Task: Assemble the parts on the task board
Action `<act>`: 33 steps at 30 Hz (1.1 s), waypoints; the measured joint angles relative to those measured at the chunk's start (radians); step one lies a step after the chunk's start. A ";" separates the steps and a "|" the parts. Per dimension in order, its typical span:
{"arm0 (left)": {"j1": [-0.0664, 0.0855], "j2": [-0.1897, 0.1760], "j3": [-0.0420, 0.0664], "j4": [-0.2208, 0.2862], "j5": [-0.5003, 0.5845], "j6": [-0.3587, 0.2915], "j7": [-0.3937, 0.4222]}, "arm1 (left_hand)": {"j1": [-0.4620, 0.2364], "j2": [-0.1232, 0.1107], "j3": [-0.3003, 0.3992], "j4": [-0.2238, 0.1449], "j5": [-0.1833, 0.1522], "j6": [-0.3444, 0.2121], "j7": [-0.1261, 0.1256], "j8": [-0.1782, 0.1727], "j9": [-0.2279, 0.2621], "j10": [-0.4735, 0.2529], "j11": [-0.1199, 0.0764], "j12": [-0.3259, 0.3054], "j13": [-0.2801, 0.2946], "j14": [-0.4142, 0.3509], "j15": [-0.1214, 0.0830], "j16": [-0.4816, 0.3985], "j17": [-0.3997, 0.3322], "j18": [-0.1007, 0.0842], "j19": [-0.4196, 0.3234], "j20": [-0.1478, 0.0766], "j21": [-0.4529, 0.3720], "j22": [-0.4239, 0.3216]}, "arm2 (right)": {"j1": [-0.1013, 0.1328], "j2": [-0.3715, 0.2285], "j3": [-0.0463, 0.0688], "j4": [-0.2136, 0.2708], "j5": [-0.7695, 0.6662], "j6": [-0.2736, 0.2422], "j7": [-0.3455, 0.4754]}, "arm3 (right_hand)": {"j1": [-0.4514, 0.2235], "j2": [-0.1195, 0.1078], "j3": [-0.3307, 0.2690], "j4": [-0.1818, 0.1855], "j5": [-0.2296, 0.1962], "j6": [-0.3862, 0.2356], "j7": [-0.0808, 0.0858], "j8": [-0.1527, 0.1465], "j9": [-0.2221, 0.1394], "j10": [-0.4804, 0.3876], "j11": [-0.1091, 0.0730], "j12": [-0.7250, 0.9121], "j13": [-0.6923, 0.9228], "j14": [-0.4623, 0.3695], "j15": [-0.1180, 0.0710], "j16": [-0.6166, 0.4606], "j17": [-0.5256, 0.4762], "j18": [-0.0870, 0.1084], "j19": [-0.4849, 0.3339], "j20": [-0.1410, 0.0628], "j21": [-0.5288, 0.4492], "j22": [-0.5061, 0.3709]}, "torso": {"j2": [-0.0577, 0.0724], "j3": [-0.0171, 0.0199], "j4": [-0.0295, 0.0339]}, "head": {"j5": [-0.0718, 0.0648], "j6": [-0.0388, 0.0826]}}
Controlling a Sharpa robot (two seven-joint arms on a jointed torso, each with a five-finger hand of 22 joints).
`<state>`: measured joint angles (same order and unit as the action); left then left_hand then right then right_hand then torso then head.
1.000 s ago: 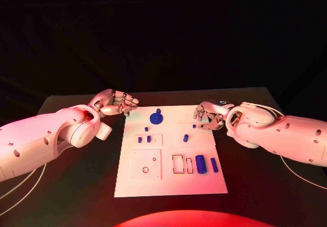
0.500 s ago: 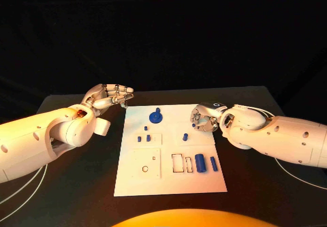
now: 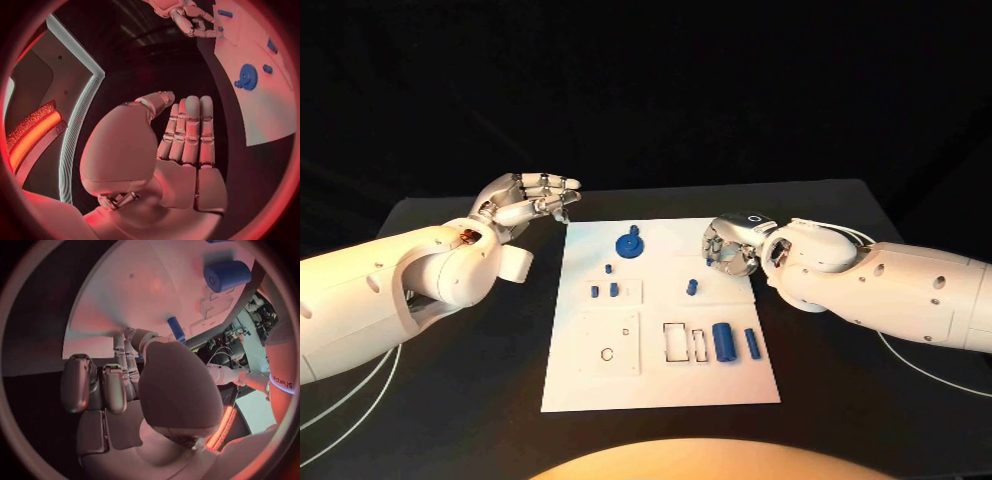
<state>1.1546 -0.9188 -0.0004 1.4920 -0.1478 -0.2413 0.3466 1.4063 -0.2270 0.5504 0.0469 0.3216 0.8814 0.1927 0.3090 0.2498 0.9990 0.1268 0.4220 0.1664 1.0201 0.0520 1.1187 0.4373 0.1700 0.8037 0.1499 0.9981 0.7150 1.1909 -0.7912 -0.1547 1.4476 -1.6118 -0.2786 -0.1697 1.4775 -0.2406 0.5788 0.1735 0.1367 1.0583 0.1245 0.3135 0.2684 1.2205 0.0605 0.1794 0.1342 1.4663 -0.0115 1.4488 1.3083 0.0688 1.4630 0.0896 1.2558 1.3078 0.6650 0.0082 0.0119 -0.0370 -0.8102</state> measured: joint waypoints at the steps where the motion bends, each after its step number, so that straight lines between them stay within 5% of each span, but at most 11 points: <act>1: 0.000 0.000 0.000 0.000 0.001 0.000 0.000 | 0.000 0.000 0.000 0.000 0.000 0.000 0.000 0.000 0.000 0.000 0.000 0.000 0.000 0.000 0.000 0.000 0.000 0.000 0.000 0.000 0.000 0.000 | 0.000 0.000 0.000 0.000 -0.001 0.000 0.000 | 0.000 0.000 0.006 -0.006 0.000 0.001 -0.001 0.000 0.002 0.004 -0.003 0.000 0.000 0.000 0.000 0.000 0.000 0.000 0.000 0.000 0.005 0.000 | 0.000 0.0004 -0.0002 | 0.000 -0.001; 16: 0.000 -0.007 0.000 0.004 0.007 -0.003 0.000 | 0.004 0.004 -0.005 -0.005 0.000 0.000 0.000 0.000 -0.001 0.000 0.000 0.004 0.001 0.000 0.000 -0.004 -0.003 0.000 0.000 0.000 0.000 -0.001 | -0.006 0.008 0.001 0.009 -0.041 0.001 -0.030 | -0.050 0.023 0.059 -0.084 0.017 0.023 -0.005 0.018 0.036 0.049 -0.011 -0.035 -0.003 0.000 -0.007 0.000 -0.001 0.000 0.000 -0.007 0.032 0.000 | -0.001 0.0002 -0.0005 | -0.006 -0.011; 33: 0.000 -0.013 0.000 0.006 0.007 -0.005 -0.002 | 0.004 0.004 -0.005 -0.005 0.000 -0.004 0.004 0.000 -0.003 -0.007 0.000 0.004 0.001 0.000 0.000 -0.005 -0.005 0.000 0.000 0.000 -0.004 -0.001 | -0.008 0.010 0.000 0.023 -0.066 0.000 -0.060 | -0.151 -0.031 0.074 -0.105 0.040 -0.034 0.020 -0.021 0.038 0.028 0.015 -0.094 -0.005 0.000 0.001 0.000 0.000 0.000 0.003 -0.004 0.027 0.000 | -0.002 0.0006 -0.0011 | -0.006 -0.012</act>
<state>1.1548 -0.9322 -0.0004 1.4985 -0.1413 -0.2467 0.3442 1.4103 -0.2231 0.5449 0.0415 0.3216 0.8776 0.1963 0.3090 0.2472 0.9916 0.1270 0.4259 0.1670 1.0202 0.0520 1.1139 0.4325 0.1698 0.8038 0.1499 0.9943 0.7140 1.1832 -0.7814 -0.1551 1.4706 -1.6777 -0.2787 -0.2301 1.3266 -0.2713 0.6528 0.0688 0.1764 1.0240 0.1441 0.2928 0.3068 1.2488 0.0755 0.0854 0.1292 1.4664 -0.0107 1.4487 1.3079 0.0689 1.4665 0.0861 1.2826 1.3074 0.6634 0.0088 0.0108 -0.0428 -0.8226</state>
